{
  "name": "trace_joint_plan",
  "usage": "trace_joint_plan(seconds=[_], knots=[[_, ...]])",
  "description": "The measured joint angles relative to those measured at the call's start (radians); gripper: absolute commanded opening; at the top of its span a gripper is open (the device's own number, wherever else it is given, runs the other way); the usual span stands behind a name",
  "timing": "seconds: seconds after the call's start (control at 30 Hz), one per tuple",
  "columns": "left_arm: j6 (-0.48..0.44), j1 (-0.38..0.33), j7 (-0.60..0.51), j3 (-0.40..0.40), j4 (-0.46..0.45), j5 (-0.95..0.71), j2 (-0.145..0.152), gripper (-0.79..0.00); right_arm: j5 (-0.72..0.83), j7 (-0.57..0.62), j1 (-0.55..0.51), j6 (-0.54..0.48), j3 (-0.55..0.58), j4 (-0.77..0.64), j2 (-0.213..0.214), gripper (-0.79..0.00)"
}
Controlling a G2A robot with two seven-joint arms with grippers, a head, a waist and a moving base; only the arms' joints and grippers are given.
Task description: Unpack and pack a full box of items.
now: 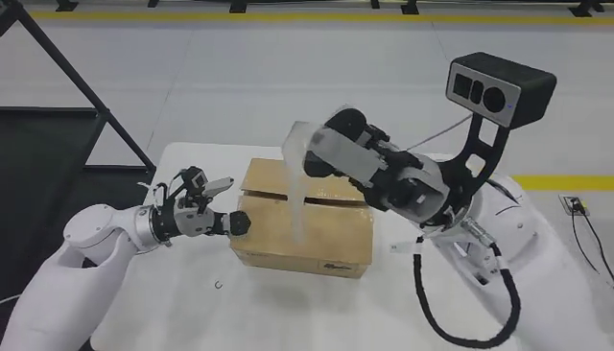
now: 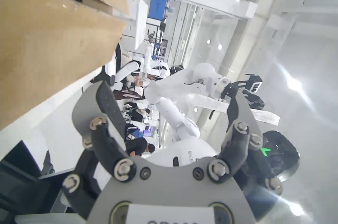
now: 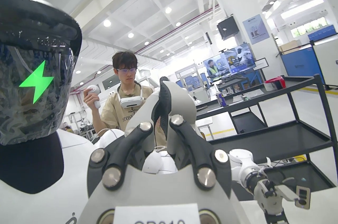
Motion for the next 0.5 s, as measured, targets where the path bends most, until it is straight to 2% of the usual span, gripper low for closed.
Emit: trace_joint_plan(seconds=[0.07,0.17,0.5], knots=[[0.024,-0.022,-0.041,0.036,0.017,-0.037,-0.014,0.000,-0.001,-0.001,0.034,-0.037,-0.025,0.036,-0.013,-0.785],[0.055,-0.041,-0.082,0.070,0.032,-0.069,-0.025,0.000,-0.003,0.006,0.065,-0.037,-0.049,0.070,-0.024,-0.785],[0.048,-0.030,-0.074,0.066,0.016,-0.074,-0.026,0.000,-0.006,0.000,0.057,-0.033,-0.045,0.065,-0.024,-0.785]])
